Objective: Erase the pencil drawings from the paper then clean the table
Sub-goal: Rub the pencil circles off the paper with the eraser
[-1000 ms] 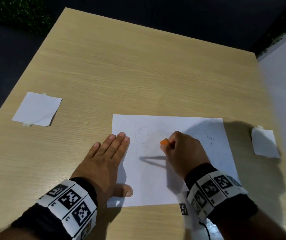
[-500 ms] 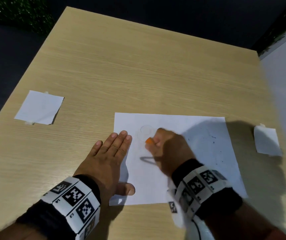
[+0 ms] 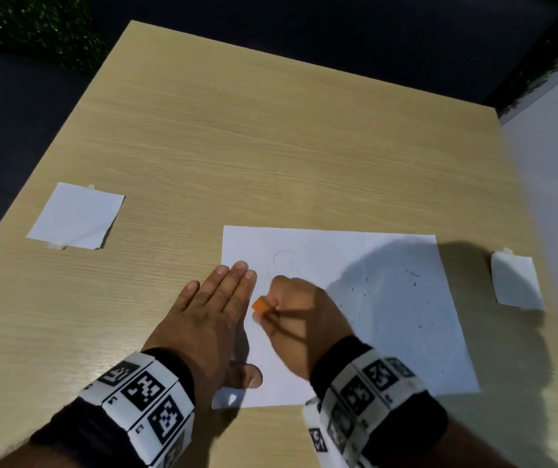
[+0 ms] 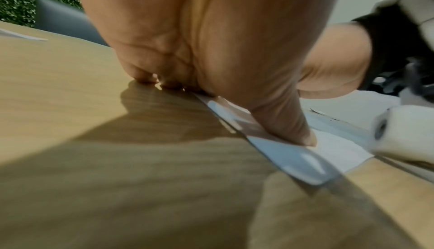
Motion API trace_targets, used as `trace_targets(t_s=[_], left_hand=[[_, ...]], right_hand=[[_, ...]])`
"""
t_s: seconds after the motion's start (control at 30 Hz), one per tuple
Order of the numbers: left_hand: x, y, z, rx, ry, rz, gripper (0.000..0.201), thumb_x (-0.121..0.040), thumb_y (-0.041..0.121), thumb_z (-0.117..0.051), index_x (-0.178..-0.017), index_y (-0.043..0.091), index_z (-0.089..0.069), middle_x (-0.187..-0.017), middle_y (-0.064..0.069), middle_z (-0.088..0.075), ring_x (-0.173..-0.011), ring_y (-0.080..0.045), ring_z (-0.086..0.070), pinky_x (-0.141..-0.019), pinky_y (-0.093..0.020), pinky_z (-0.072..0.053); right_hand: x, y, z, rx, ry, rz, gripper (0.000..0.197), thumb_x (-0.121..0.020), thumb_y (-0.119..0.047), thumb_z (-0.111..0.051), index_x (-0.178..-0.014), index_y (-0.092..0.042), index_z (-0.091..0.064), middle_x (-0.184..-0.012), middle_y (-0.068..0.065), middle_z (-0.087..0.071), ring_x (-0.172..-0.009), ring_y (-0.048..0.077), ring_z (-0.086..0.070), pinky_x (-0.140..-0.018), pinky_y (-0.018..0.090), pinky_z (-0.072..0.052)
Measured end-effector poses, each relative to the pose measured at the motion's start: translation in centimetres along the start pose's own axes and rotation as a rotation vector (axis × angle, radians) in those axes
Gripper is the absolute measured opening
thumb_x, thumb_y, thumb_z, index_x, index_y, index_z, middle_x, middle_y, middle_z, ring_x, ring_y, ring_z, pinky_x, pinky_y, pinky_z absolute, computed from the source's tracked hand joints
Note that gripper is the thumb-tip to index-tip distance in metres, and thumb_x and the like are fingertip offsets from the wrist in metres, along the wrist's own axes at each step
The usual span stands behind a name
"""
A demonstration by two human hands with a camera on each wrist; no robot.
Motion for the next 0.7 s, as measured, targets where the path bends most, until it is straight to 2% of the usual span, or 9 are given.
trace_targets(t_s=[0.1,0.17,0.2,0.4,0.47,0.53,0.57,0.63,0.7], left_hand=[[0.0,-0.1,-0.1,0.009,-0.001,-0.011,0.117,-0.071,0.084,-0.036,-0.132,0.024,0.043,-0.135,0.008,0.051,-0.131,-0.012,0.039,-0.112,-0.035,0.017],[-0.1,-0.1,-0.3,0.005,-0.010,-0.013,0.117,-0.067,0.086,-0.032,-0.129,0.024,0.046,-0.131,0.008,0.054,-0.131,-0.012,0.040,-0.111,-0.035,0.018],[-0.1,-0.1,-0.3,0.004,-0.013,-0.012,0.117,-0.067,0.086,-0.031,-0.128,0.024,0.046,-0.130,0.008,0.054,-0.131,-0.012,0.040,-0.111,-0.035,0.018],[0.1,0.1,-0.2,-0.008,-0.012,-0.016,0.116,-0.073,0.082,-0.036,-0.133,0.023,0.043,-0.137,0.007,0.050,-0.131,-0.012,0.039,-0.113,-0.035,0.016],[0.1,0.0,-0.1,0.004,-0.010,-0.027,0.116,-0.065,0.089,-0.025,-0.130,0.024,0.045,-0.137,0.008,0.051,-0.130,-0.010,0.040,-0.112,-0.034,0.016],[0.1,0.0,-0.2,0.015,-0.015,-0.051,0.120,-0.046,0.096,-0.007,-0.125,0.026,0.050,-0.135,0.009,0.053,-0.129,-0.009,0.042,-0.112,-0.035,0.017],[0.1,0.1,-0.3,0.019,-0.020,-0.060,0.121,-0.042,0.096,-0.004,-0.123,0.026,0.051,-0.133,0.010,0.054,-0.128,-0.010,0.043,-0.113,-0.035,0.017],[0.1,0.0,-0.4,0.021,-0.018,-0.065,0.116,-0.046,0.093,-0.004,-0.122,0.026,0.052,-0.132,0.009,0.055,-0.128,-0.010,0.043,-0.113,-0.036,0.017],[0.2,0.1,-0.4,0.022,-0.024,-0.057,0.110,-0.048,0.086,-0.002,-0.122,0.025,0.051,-0.132,0.009,0.055,-0.129,-0.011,0.042,-0.114,-0.037,0.016]], right_hand=[[-1.7,4.1,2.1,0.119,0.010,-0.171,0.024,-0.095,-0.032,-0.049,-0.093,-0.010,-0.058,-0.095,0.011,-0.065,-0.090,0.029,-0.060,-0.074,0.031,-0.044],[-2.1,7.4,4.8,0.107,0.079,-0.351,0.028,-0.094,-0.036,-0.048,-0.093,-0.010,-0.057,-0.093,0.011,-0.066,-0.089,0.028,-0.060,-0.071,0.030,-0.042],[-2.1,7.7,5.5,0.102,0.105,-0.380,0.028,-0.094,-0.036,-0.047,-0.091,-0.010,-0.056,-0.092,0.010,-0.065,-0.087,0.027,-0.059,-0.070,0.029,-0.041],[-1.1,0.4,0.1,0.053,-0.049,-0.055,0.017,-0.093,-0.028,-0.052,-0.093,-0.011,-0.055,-0.097,0.012,-0.062,-0.090,0.028,-0.058,-0.076,0.032,-0.045],[-1.8,2.1,1.0,0.073,-0.006,-0.118,0.021,-0.094,-0.029,-0.050,-0.098,-0.009,-0.057,-0.100,0.012,-0.062,-0.092,0.028,-0.057,-0.075,0.030,-0.041],[-2.3,4.4,3.3,0.129,0.039,-0.199,0.023,-0.097,-0.025,-0.045,-0.100,-0.007,-0.060,-0.103,0.012,-0.062,-0.096,0.029,-0.057,-0.076,0.031,-0.041],[-2.3,5.8,4.6,0.140,0.069,-0.259,0.023,-0.098,-0.023,-0.044,-0.097,-0.007,-0.060,-0.102,0.012,-0.063,-0.094,0.030,-0.057,-0.075,0.032,-0.043],[-2.2,6.5,6.0,0.172,0.097,-0.298,0.022,-0.097,-0.022,-0.042,-0.086,-0.008,-0.054,-0.096,0.012,-0.062,-0.086,0.026,-0.056,-0.069,0.032,-0.044],[-2.2,4.5,4.7,0.176,0.067,-0.230,0.019,-0.098,-0.021,-0.042,-0.086,-0.011,-0.054,-0.096,0.012,-0.061,-0.082,0.025,-0.053,-0.070,0.033,-0.044]])
Point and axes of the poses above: each hand's wrist, its own x-axis away from the middle knuckle, its own z-axis out of the back of the hand, y = z × x, the point moved 10 cm from there along -x, towards the middle knuckle
